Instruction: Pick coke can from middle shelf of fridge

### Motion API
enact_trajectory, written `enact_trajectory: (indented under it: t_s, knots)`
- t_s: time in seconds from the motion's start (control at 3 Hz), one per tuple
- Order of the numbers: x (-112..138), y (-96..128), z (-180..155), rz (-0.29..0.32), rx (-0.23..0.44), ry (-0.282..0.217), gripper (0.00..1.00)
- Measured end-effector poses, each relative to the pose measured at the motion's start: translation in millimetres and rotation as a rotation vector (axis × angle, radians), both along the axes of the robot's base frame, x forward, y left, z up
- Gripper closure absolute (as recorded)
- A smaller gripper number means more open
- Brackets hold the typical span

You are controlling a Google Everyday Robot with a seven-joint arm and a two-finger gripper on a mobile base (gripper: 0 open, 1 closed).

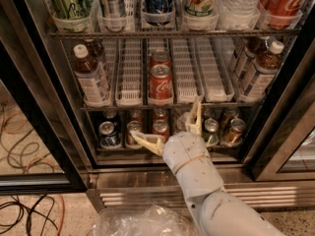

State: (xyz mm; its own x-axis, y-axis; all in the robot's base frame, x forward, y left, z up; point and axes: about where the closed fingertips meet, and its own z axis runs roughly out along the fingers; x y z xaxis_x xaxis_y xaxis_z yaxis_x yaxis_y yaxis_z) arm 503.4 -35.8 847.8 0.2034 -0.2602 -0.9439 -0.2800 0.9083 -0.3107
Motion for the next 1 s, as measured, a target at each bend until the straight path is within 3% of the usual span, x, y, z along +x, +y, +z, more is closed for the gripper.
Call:
enact_trajectory:
  t_s: [0.67, 1.0]
  knots:
    - [27, 13, 2, -0.010, 0.094, -0.008, 0.00]
    - [28, 14, 2, -0.012, 0.095, -0.008, 0.11]
